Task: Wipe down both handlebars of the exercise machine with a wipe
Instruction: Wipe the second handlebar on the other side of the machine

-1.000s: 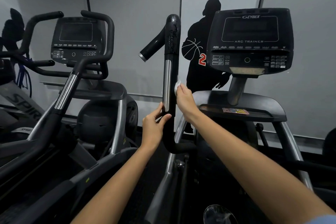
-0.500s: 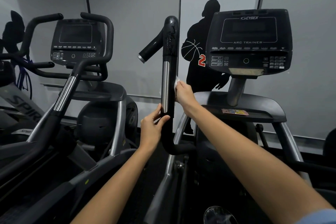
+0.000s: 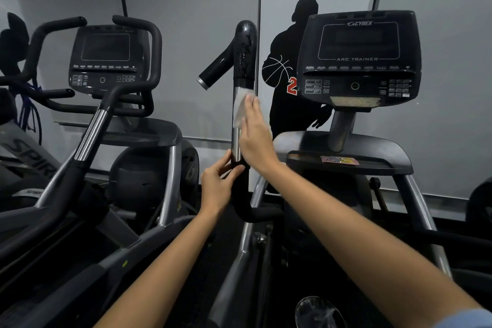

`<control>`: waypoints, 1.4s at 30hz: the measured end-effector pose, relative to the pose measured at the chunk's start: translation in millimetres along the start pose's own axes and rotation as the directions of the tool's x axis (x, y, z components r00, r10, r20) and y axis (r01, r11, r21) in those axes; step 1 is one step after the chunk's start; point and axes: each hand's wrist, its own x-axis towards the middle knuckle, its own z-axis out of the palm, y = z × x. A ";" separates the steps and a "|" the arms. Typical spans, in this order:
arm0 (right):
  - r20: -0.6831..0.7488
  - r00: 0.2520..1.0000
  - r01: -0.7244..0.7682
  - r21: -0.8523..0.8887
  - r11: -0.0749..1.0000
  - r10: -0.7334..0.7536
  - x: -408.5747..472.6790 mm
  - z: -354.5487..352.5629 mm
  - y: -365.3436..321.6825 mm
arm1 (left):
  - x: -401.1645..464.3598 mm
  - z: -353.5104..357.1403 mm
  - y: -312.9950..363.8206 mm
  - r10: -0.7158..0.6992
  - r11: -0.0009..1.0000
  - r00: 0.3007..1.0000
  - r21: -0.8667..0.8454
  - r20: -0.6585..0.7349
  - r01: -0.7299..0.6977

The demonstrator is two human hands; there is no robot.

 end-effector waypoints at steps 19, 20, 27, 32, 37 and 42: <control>-0.006 0.974 0.223 -0.145 0.964 -0.226 9.7 -23.7 7.1 | 50.8 21.6 53.1 0.485 0.792 0.874 0.436 -0.026 -0.427; -0.013 0.977 0.208 -0.111 0.972 -0.211 8.7 -24.8 9.3 | 54.3 22.5 54.3 0.480 0.790 0.877 0.448 -0.028 -0.418; -0.038 0.999 -0.033 0.084 0.996 0.036 -16.6 -6.4 37.3 | 77.2 17.1 68.2 0.493 0.797 0.868 0.431 -0.061 -0.422; 0.037 0.999 -0.034 0.168 0.985 0.028 -15.9 -2.4 32.4 | 85.5 9.3 72.2 0.489 0.792 0.872 0.429 -0.020 -0.434; -0.001 1.000 0.006 0.116 0.993 -0.006 -16.4 -3.2 32.2 | 66.9 6.9 58.3 0.403 0.849 0.912 0.402 -0.074 -0.343; 0.040 0.999 0.005 0.110 0.994 -0.009 -13.4 -8.7 28.8 | 100.6 14.6 91.5 0.350 0.892 0.930 0.343 -0.113 -0.294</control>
